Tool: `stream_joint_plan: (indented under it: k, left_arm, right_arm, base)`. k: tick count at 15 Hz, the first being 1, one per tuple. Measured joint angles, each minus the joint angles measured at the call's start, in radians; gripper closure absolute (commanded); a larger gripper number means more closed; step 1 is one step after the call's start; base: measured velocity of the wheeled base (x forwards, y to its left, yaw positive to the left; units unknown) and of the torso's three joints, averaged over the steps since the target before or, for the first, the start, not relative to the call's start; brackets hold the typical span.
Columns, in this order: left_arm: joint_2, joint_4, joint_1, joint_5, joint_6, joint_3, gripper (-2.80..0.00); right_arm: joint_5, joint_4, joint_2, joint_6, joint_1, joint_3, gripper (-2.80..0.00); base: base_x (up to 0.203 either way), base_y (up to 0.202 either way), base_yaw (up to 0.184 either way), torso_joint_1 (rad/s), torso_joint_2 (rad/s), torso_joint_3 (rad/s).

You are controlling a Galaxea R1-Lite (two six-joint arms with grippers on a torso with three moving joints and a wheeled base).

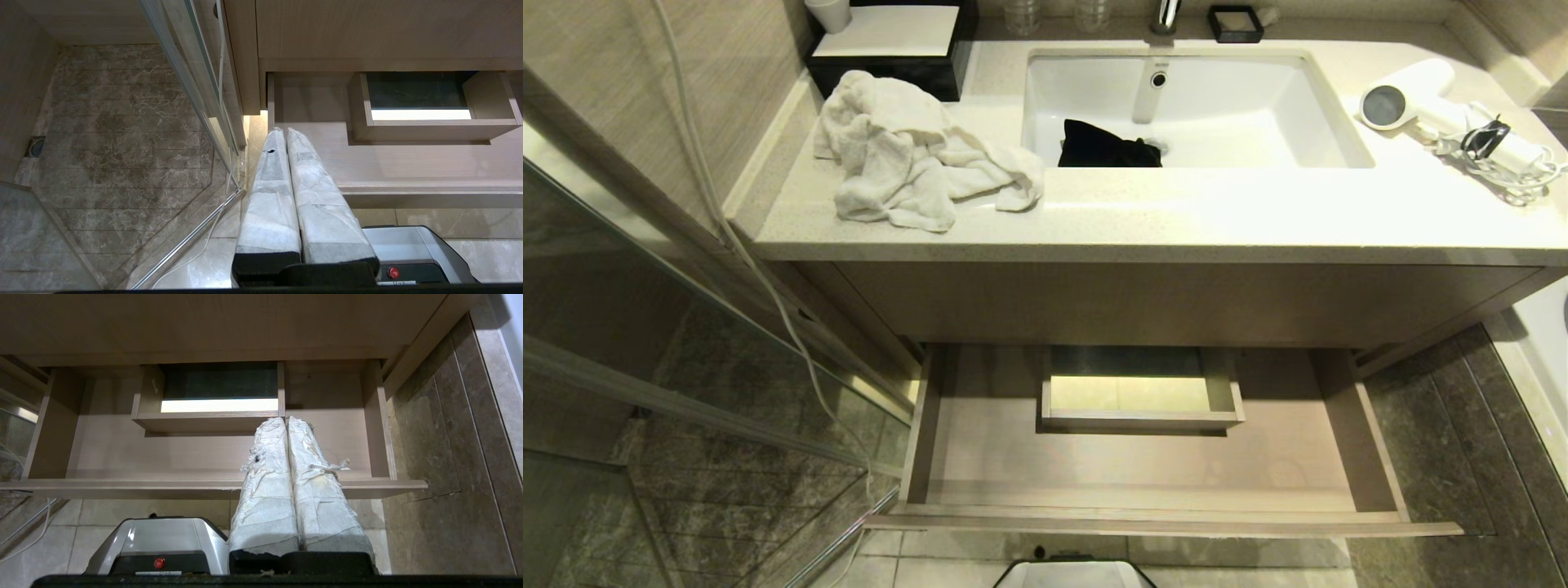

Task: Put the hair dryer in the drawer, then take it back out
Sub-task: Pick up the hairdryer

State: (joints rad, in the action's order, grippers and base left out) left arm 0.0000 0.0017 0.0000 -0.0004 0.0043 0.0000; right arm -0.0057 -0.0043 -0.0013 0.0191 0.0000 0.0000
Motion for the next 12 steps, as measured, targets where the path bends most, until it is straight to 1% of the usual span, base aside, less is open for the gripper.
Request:
stream_joint_plan:
  k: [9, 12]
  left_arm:
    - [0.0, 0.0, 0.0, 0.0, 0.0, 0.0, 0.0]
    - [0.0, 0.0, 0.0, 0.0, 0.0, 0.0, 0.0]
  right_arm:
    - [0.002, -0.003, 0.0, 0.001, 0.0, 0.0, 0.0]
    - [0.001, -0.003, 0.0, 0.0, 0.0, 0.0, 0.0]
  base:
    - [0.0, 0.0, 0.0, 0.0, 0.0, 0.007]
    - [0.0, 0.0, 0.0, 0.18, 0.0, 0.191]
